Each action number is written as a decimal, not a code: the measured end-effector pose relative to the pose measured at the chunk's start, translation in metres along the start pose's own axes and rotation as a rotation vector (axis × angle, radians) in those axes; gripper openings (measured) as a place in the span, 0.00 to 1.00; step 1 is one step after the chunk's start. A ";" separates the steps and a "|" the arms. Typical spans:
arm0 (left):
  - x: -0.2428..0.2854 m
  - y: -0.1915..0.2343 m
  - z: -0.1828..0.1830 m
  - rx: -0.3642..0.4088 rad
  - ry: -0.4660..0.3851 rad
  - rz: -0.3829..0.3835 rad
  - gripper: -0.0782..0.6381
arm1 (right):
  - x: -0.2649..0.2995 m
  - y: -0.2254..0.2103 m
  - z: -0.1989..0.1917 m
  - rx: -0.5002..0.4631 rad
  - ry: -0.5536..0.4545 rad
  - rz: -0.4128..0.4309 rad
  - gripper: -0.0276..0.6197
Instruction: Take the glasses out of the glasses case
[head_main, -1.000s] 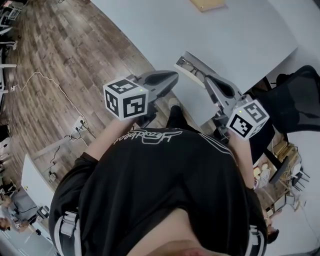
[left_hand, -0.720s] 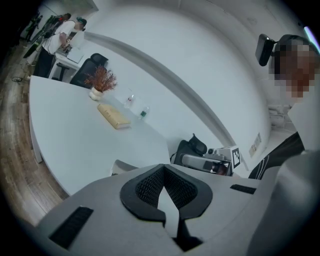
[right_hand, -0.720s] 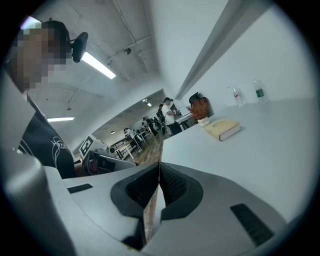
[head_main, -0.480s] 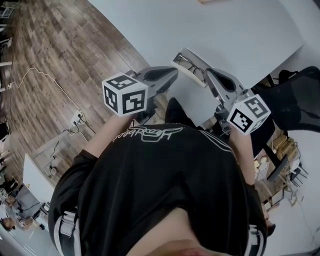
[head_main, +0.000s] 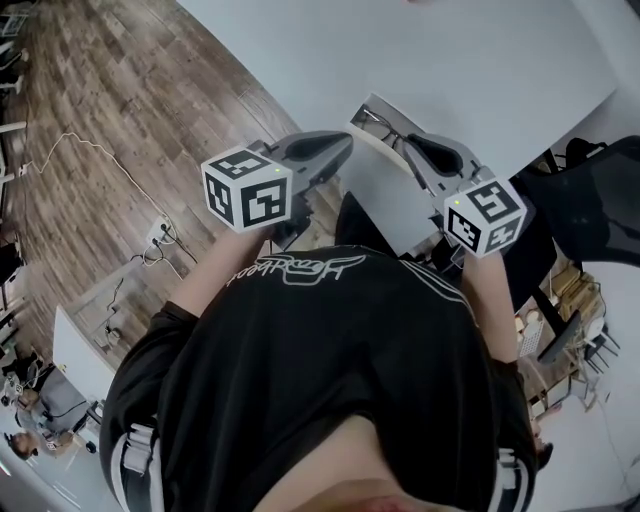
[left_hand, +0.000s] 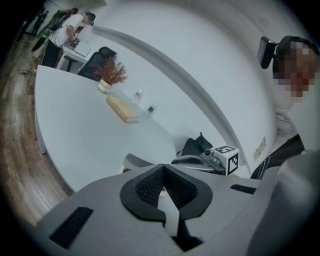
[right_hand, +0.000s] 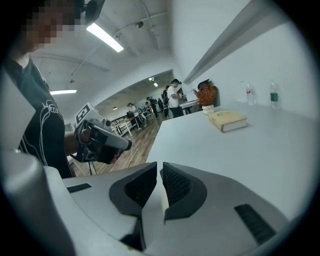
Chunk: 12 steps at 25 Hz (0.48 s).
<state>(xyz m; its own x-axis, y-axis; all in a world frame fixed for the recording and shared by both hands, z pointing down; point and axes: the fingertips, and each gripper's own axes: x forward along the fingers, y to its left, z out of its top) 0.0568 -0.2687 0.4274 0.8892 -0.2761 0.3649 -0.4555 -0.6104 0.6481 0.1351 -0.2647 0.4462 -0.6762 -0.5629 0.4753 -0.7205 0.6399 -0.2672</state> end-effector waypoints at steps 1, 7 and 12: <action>0.000 0.002 0.000 -0.005 0.000 0.003 0.12 | 0.003 -0.001 -0.003 -0.016 0.018 -0.005 0.06; 0.002 0.007 -0.004 -0.017 0.007 0.001 0.12 | 0.014 -0.013 -0.025 -0.085 0.132 -0.036 0.06; 0.004 0.015 -0.007 -0.031 0.012 0.005 0.12 | 0.026 -0.017 -0.039 -0.256 0.255 -0.087 0.07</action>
<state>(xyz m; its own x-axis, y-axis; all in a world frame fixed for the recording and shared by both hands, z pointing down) 0.0528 -0.2735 0.4433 0.8862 -0.2704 0.3763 -0.4616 -0.5854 0.6665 0.1359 -0.2692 0.4956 -0.5306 -0.4935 0.6891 -0.6903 0.7234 -0.0135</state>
